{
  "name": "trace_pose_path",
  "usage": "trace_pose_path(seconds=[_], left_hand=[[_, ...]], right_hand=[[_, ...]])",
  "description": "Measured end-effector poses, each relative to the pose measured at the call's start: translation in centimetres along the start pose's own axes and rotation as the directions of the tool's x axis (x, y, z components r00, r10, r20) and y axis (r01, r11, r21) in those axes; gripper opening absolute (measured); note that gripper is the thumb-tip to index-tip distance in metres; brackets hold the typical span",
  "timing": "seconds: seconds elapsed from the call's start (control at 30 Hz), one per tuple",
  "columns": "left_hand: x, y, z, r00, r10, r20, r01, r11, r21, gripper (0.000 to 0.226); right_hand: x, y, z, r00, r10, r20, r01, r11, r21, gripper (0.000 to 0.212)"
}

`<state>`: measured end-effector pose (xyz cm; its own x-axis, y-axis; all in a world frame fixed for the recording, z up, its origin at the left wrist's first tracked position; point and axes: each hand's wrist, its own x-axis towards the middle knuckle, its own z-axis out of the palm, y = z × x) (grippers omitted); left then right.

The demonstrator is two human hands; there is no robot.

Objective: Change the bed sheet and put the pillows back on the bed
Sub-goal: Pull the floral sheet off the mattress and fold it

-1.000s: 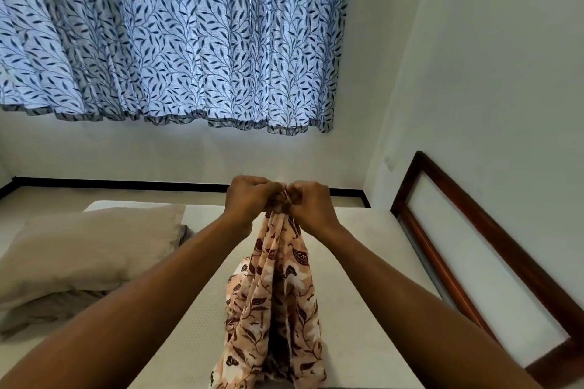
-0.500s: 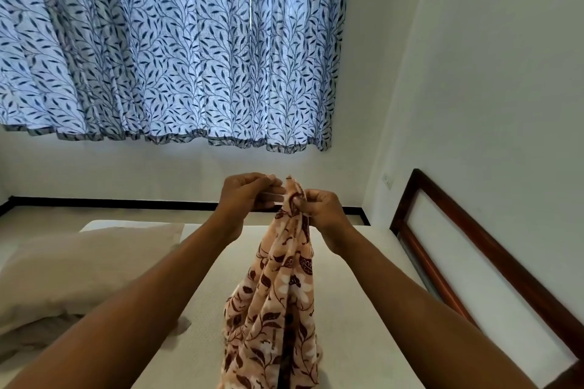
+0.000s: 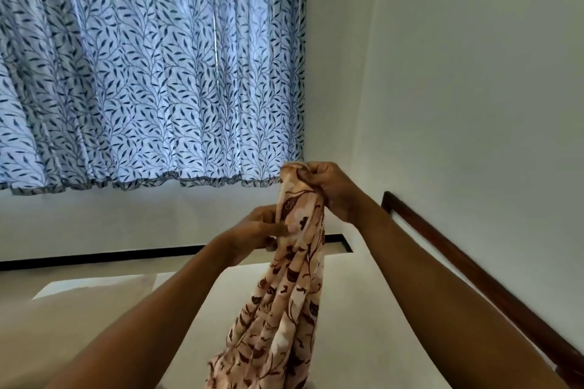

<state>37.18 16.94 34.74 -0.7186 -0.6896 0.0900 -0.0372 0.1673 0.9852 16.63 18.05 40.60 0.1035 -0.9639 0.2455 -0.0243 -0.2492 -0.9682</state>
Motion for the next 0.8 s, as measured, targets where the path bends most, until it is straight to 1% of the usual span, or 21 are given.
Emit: trace_pose_path(seconds=[0.07,0.1,0.17,0.2,0.23,0.27,0.3,0.33,0.37,0.4,0.43,0.47,0.5,0.53,0.57,0.63,0.67,0.7,0.73,0.77,0.8], left_hand=[[0.8,0.5,0.3,0.994,-0.073,0.08,0.067,0.994,0.084,0.023],[1.3,0.6,0.5,0.987,-0.122,0.104,0.104,0.981,0.165,0.017],[2.5,0.5,0.7,0.976,-0.205,0.073,0.172,0.931,0.323,0.013],[3.3,0.2,0.1,0.98,-0.2,0.001,0.185,0.908,0.376,0.015],[3.9,0.3,-0.5,0.983,-0.147,-0.108,0.179,0.896,0.406,0.014],[4.7,0.6,-1.6,0.965,-0.063,-0.255,0.159,0.911,0.38,0.011],[5.1,1.7,-2.7,0.902,0.026,-0.43,0.128,0.937,0.326,0.016],[5.7,2.6,-4.1,0.801,0.104,-0.59,0.089,0.954,0.288,0.02],[5.6,3.9,-5.1,0.689,0.184,-0.701,0.041,0.956,0.291,0.022],[5.6,5.0,-6.0,0.606,0.277,-0.745,0.005,0.936,0.352,0.021],[5.4,5.8,-6.3,0.567,0.356,-0.743,-0.001,0.902,0.432,0.02],[4.9,6.0,-5.9,0.568,0.41,-0.714,-0.011,0.871,0.492,0.019],[4.2,5.7,-5.1,0.603,0.413,-0.683,-0.02,0.863,0.504,0.018],[3.6,4.5,-4.1,0.668,0.378,-0.641,-0.039,0.878,0.477,0.019],[2.4,3.2,-2.5,0.76,0.315,-0.568,-0.055,0.903,0.427,0.02],[0.0,-0.1,0.7,0.932,0.197,-0.303,-0.062,0.913,0.404,0.021],[-1.0,-1.6,2.4,0.98,0.132,-0.148,-0.056,0.9,0.431,0.023],[-1.8,-2.6,4.2,0.999,0.051,0.002,-0.046,0.89,0.454,0.022],[-2.2,-3.8,5.6,0.992,-0.043,0.121,-0.021,0.876,0.482,0.017],[-2.2,-4.6,6.8,0.963,-0.157,0.218,0.024,0.858,0.513,0.011],[-2.2,-4.9,7.8,0.915,-0.275,0.295,0.075,0.836,0.544,0.013]], right_hand=[[0.4,-2.4,-1.3,0.998,-0.05,-0.039,0.052,0.997,0.051,0.031],[0.5,-3.6,-2.1,0.996,-0.067,-0.057,0.071,0.994,0.081,0.029],[0.6,-5.2,-3.7,0.991,-0.096,-0.093,0.107,0.988,0.112,0.027],[0.8,-5.5,-4.3,0.988,-0.1,-0.121,0.112,0.988,0.104,0.026],[1.0,-5.5,-5.0,0.982,-0.099,-0.16,0.113,0.991,0.078,0.026],[1.1,-5.2,-5.4,0.974,-0.093,-0.204,0.103,0.994,0.038,0.03],[1.2,-4.6,-5.8,0.964,-0.083,-0.251,0.085,0.996,-0.005,0.04],[1.3,-3.8,-6.0,0.959,-0.076,-0.274,0.063,0.996,-0.055,0.049],[1.5,-2.9,-6.1,0.959,-0.07,-0.273,0.041,0.993,-0.113,0.054],[1.5,-2.3,-6.0,0.963,-0.077,-0.257,0.028,0.982,-0.188,0.05],[1.9,-1.6,-5.9,0.965,-0.094,-0.245,0.021,0.958,-0.285,0.045],[2.4,-1.3,-5.9,0.961,-0.119,-0.25,0.017,0.928,-0.373,0.041],[3.0,-1.3,-6.0,0.942,-0.155,-0.298,0.01,0.9,-0.435,0.038],[3.5,-1.7,-6.1,0.909,-0.19,-0.37,-0.005,0.885,-0.466,0.031],[4.0,-2.2,-6.4,0.866,-0.219,-0.449,-0.014,0.888,-0.46,0.025],[4.4,-3.4,-6.8,0.793,-0.229,-0.564,-0.014,0.92,-0.393,0.027],[4.5,-3.7,-6.9,0.782,-0.22,-0.583,0.005,0.938,-0.347,0.03],[4.7,-3.8,-6.9,0.79,-0.21,-0.576,0.033,0.953,-0.301,0.03],[4.8,-3.8,-6.7,0.812,-0.206,-0.547,0.071,0.964,-0.257,0.03],[4.9,-3.6,-6.5,0.839,-0.199,-0.507,0.103,0.972,-0.211,0.029],[5.1,-3.5,-6.2,0.864,-0.192,-0.466,0.131,0.978,-0.161,0.026]])
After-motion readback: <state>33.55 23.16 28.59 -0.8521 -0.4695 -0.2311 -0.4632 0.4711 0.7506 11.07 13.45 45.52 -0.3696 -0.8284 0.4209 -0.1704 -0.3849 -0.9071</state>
